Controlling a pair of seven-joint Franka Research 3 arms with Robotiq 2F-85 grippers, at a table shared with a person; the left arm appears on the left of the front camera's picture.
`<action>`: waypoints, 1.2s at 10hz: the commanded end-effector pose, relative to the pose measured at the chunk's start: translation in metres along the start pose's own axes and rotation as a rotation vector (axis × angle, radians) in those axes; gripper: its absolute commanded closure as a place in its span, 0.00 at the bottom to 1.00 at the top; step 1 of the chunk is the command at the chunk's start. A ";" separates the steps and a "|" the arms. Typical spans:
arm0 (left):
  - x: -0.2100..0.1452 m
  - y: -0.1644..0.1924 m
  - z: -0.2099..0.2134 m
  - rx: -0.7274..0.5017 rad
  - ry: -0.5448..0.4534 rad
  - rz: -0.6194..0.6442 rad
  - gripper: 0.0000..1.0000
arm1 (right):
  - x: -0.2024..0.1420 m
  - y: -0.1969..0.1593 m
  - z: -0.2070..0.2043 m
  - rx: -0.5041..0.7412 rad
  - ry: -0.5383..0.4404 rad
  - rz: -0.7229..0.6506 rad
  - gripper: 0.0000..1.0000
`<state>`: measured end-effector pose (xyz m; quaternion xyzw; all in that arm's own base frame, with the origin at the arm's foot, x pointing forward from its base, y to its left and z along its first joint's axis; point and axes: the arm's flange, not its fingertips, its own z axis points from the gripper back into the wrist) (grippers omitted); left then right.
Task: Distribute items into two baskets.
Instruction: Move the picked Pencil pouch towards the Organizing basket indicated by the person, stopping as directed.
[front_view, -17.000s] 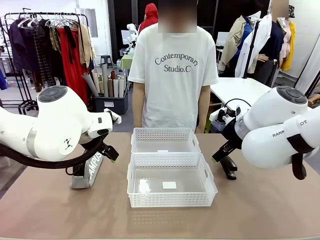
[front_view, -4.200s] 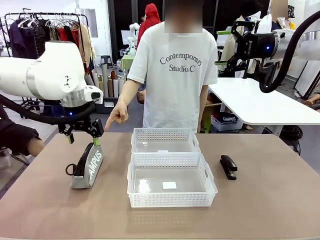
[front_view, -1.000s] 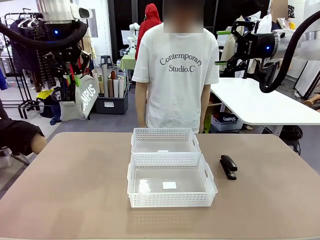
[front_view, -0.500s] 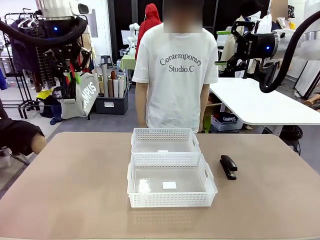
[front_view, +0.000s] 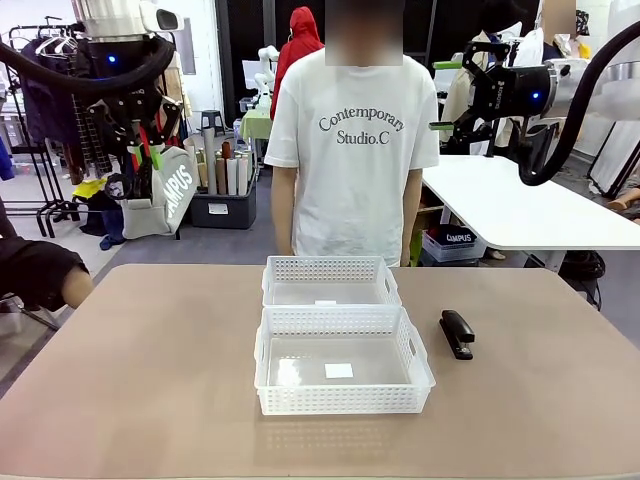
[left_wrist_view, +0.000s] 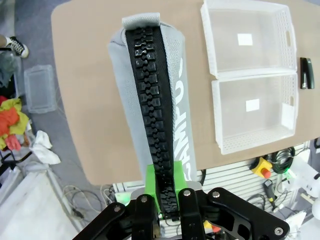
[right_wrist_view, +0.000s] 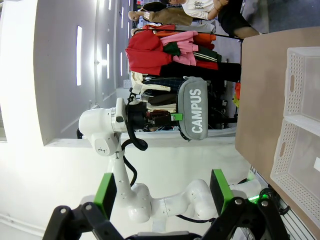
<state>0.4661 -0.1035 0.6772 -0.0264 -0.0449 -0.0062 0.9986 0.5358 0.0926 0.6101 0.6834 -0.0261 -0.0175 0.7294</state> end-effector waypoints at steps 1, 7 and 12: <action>-0.001 0.002 0.002 0.002 -0.009 0.007 1.00 | 0.000 0.001 0.000 0.001 -0.003 0.002 0.00; -0.001 0.002 0.002 0.002 -0.009 0.007 1.00 | 0.000 0.001 0.000 0.001 -0.003 0.002 0.00; -0.001 0.002 0.002 0.002 -0.009 0.007 1.00 | 0.000 0.001 0.000 0.001 -0.003 0.002 0.00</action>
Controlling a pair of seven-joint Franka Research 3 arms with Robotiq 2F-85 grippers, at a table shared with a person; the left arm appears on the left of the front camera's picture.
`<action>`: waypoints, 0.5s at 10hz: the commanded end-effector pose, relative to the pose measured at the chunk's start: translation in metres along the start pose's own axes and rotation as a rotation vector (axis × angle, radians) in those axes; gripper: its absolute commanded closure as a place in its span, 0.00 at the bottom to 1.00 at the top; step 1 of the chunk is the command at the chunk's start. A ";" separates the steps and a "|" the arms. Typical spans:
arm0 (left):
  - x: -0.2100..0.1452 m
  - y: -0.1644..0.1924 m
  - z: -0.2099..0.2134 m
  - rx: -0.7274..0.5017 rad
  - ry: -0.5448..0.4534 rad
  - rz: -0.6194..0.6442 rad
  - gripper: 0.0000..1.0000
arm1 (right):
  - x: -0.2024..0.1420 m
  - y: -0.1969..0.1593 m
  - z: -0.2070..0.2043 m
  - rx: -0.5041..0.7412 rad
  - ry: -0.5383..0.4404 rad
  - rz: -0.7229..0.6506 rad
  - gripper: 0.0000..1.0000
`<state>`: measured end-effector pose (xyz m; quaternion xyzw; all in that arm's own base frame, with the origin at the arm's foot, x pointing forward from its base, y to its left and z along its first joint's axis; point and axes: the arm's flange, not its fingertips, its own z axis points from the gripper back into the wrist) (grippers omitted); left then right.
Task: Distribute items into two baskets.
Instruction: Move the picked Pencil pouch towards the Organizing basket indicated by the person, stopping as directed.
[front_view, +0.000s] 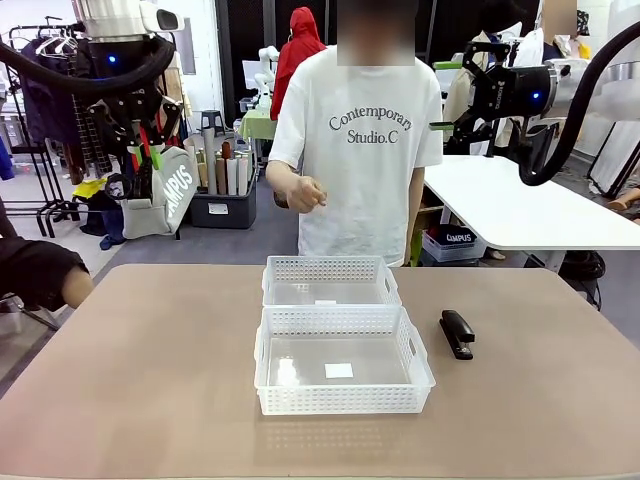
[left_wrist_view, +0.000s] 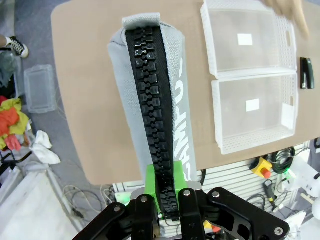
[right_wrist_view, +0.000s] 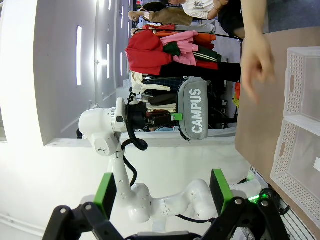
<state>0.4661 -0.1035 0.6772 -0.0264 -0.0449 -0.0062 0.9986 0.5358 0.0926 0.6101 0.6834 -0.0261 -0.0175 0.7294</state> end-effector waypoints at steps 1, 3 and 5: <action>-0.001 0.002 0.002 0.002 -0.009 0.007 1.00 | 0.000 0.001 0.000 0.001 -0.003 0.002 0.00; -0.001 0.002 0.002 0.002 -0.009 0.007 1.00 | 0.000 0.001 0.000 0.001 -0.003 0.002 0.00; -0.001 0.002 0.002 0.002 -0.009 0.007 1.00 | 0.000 0.001 0.000 0.001 -0.003 0.002 0.00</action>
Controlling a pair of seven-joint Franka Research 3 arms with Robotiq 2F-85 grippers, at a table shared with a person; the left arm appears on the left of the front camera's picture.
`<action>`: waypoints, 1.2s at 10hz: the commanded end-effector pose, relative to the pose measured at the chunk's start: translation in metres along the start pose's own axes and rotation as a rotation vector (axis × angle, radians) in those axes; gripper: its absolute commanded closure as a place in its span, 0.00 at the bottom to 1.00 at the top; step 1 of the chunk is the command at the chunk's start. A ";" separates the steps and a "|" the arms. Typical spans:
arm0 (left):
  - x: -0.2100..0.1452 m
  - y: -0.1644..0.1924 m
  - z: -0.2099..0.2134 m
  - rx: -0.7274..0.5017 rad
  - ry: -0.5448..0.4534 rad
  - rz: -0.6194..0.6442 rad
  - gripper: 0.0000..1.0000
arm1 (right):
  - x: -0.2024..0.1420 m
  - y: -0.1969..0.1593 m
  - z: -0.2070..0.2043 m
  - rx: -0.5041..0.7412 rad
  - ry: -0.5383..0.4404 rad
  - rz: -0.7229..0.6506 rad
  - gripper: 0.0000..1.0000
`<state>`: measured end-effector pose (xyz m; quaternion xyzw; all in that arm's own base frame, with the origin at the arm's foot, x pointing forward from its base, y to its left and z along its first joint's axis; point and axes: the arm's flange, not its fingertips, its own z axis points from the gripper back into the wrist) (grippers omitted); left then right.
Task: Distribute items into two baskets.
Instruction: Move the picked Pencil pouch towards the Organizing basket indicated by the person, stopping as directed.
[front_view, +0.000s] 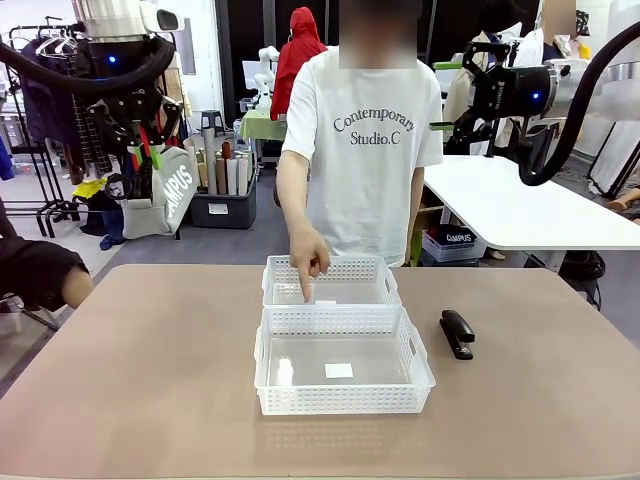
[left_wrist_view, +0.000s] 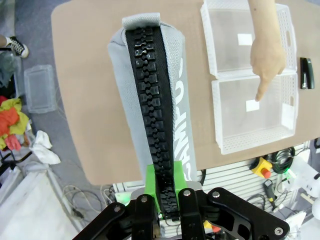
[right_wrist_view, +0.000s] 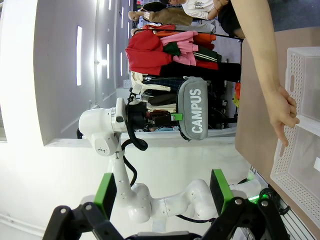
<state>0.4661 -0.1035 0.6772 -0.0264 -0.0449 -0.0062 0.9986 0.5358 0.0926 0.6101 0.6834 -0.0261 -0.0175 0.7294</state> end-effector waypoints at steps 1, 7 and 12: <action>-0.001 0.002 0.002 0.002 -0.009 0.007 1.00 | 0.000 0.001 0.000 0.001 -0.003 0.002 0.00; 0.001 -0.002 0.006 -0.029 0.020 -0.074 1.00 | 0.000 0.001 0.000 0.001 -0.003 0.002 0.00; 0.003 -0.044 0.039 0.024 -0.031 -0.498 1.00 | 0.000 0.001 0.000 0.001 -0.003 0.002 0.00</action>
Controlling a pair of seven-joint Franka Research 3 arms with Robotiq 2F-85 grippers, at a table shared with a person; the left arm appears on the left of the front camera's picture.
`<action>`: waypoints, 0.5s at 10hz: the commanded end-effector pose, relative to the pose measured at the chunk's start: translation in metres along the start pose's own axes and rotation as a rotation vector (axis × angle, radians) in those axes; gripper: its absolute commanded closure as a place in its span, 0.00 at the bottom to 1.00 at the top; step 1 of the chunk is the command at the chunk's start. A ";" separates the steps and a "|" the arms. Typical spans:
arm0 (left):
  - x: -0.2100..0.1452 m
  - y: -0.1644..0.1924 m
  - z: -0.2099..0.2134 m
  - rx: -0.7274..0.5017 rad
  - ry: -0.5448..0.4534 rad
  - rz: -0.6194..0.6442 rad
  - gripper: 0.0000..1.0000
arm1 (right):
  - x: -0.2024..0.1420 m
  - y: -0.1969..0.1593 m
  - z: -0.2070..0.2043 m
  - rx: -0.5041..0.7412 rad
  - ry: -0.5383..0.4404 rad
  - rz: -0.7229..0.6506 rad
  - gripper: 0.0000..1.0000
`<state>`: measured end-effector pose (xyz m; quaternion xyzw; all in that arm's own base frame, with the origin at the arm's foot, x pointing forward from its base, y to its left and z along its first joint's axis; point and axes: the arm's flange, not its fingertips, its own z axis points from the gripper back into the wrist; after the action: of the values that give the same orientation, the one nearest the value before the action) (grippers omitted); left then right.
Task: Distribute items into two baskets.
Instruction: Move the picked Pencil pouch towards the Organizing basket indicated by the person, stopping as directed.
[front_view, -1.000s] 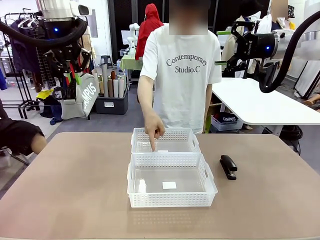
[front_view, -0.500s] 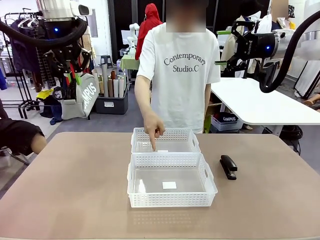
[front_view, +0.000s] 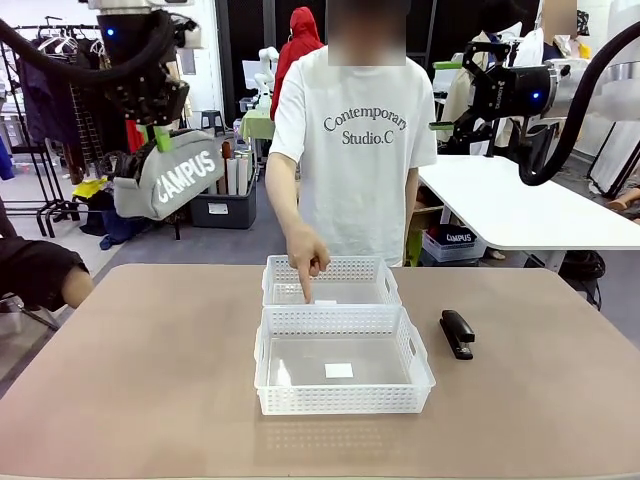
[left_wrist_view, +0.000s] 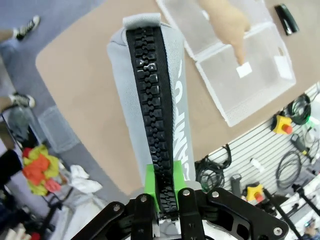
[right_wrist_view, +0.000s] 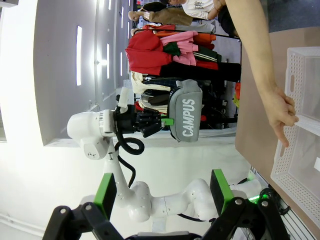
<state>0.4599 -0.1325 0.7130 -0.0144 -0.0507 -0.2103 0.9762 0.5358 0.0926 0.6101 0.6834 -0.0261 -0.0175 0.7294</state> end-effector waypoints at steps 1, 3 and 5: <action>0.022 -0.016 0.011 0.042 -0.047 -0.181 1.00 | 0.000 0.001 0.000 0.001 -0.003 0.002 0.00; 0.033 -0.050 0.009 0.076 -0.079 -0.291 1.00 | 0.000 0.001 0.000 0.001 -0.003 0.002 0.00; 0.045 -0.073 0.008 0.101 -0.097 -0.443 1.00 | 0.000 0.001 0.000 0.001 -0.003 0.002 0.00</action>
<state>0.4670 -0.2176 0.7231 0.0189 -0.0994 -0.3818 0.9187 0.5358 0.0926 0.6101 0.6834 -0.0261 -0.0175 0.7294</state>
